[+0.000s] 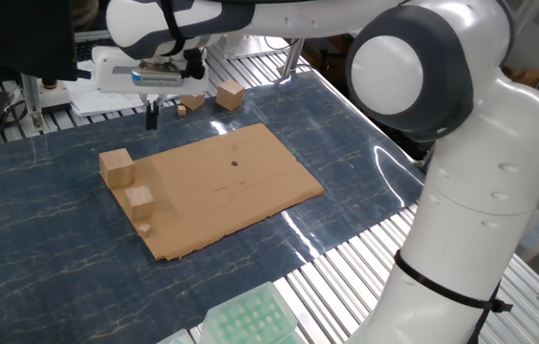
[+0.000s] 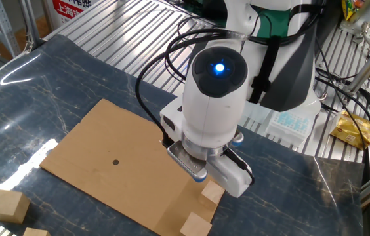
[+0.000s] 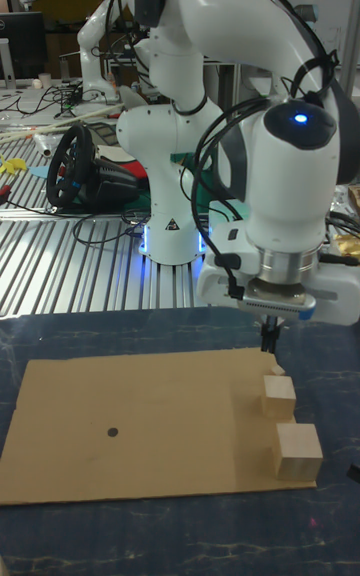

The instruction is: Grab the block and place it at the designated location

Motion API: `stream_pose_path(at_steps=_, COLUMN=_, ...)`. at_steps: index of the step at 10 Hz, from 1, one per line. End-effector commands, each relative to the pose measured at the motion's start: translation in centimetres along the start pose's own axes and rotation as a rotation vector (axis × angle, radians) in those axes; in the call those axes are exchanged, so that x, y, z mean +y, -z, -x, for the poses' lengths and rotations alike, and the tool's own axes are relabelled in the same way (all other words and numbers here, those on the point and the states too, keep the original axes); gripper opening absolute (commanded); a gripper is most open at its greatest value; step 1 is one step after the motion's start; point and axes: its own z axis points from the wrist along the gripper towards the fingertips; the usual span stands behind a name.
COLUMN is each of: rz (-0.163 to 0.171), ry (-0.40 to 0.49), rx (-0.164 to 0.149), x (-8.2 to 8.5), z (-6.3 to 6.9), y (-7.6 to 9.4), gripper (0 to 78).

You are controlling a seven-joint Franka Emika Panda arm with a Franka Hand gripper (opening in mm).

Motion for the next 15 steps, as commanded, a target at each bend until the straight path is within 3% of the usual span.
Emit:
stream_pose_path(at_steps=1, rz=0.006, ry=-0.011, rx=0.004, x=0.0, z=0.1, y=0.1, gripper=0.0)
stream_pose_path(at_steps=2, rz=0.022, ry=-0.005, rx=0.001, x=0.0, z=0.1, y=0.1, gripper=0.0)
stream_pose_path(at_steps=3, rz=0.028, ry=-0.014, rx=-0.022, x=0.0, z=0.1, y=0.1, gripper=0.0)
stream_pose_path(at_steps=7, rz=0.016, ry=-0.027, rx=-0.035, x=3.0, z=1.3, y=-0.5, gripper=0.0)
stream_pose_path(at_steps=13, rz=0.035, ry=0.025, rx=-0.087, x=4.5, z=2.3, y=-3.8, gripper=0.0)
stream_pose_path(at_steps=15, rz=0.036, ry=0.032, rx=-0.091, x=4.8, z=2.6, y=-4.7, gripper=0.0)
